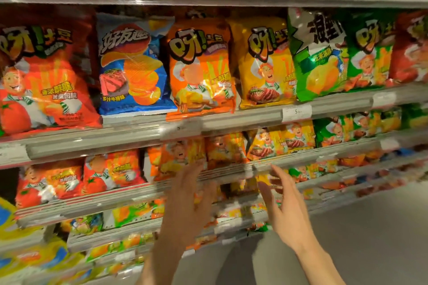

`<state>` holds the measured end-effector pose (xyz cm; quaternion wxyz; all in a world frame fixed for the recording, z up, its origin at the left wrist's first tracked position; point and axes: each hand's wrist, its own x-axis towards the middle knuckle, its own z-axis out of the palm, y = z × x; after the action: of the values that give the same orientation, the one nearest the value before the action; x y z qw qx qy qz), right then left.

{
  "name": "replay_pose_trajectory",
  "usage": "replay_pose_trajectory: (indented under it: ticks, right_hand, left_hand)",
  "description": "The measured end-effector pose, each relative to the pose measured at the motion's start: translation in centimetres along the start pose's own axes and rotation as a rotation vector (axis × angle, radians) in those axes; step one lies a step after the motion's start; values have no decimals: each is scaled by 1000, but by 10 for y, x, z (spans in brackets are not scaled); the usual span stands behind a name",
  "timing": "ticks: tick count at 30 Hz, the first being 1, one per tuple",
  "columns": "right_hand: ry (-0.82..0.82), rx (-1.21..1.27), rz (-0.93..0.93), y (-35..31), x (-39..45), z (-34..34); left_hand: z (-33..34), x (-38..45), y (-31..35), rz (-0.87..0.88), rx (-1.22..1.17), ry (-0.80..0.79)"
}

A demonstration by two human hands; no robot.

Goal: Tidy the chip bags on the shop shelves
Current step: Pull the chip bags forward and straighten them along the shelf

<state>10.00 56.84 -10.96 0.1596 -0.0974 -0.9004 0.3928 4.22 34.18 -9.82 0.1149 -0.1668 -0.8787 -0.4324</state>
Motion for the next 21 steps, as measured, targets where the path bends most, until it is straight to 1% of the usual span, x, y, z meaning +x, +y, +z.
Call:
replay_pose_trajectory:
  ticks: [2, 4, 5, 8, 13, 16, 19, 21]
  right_hand:
    - [74, 16, -45, 21, 12, -13]
    - [112, 89, -28, 40, 27, -31]
    - [107, 102, -28, 49, 34, -42]
    - [45, 27, -57, 84, 56, -85]
    - [19, -42, -70, 134, 95, -144]
    - [11, -44, -68, 151, 113, -171]
    - [28, -19, -61, 159, 129, -186]
    - [60, -32, -99, 162, 140, -191]
  left_hand:
    - [16, 1, 14, -27, 5, 2]
    - [35, 5, 28, -43, 7, 31]
    - [45, 7, 38, -49, 15, 46]
    - [82, 15, 68, -39, 56, 103]
    - [129, 33, 121, -141, 43, 150]
    - [146, 40, 142, -178, 52, 178]
    - [152, 54, 157, -137, 115, 179]
    - [151, 69, 165, -91, 131, 178]
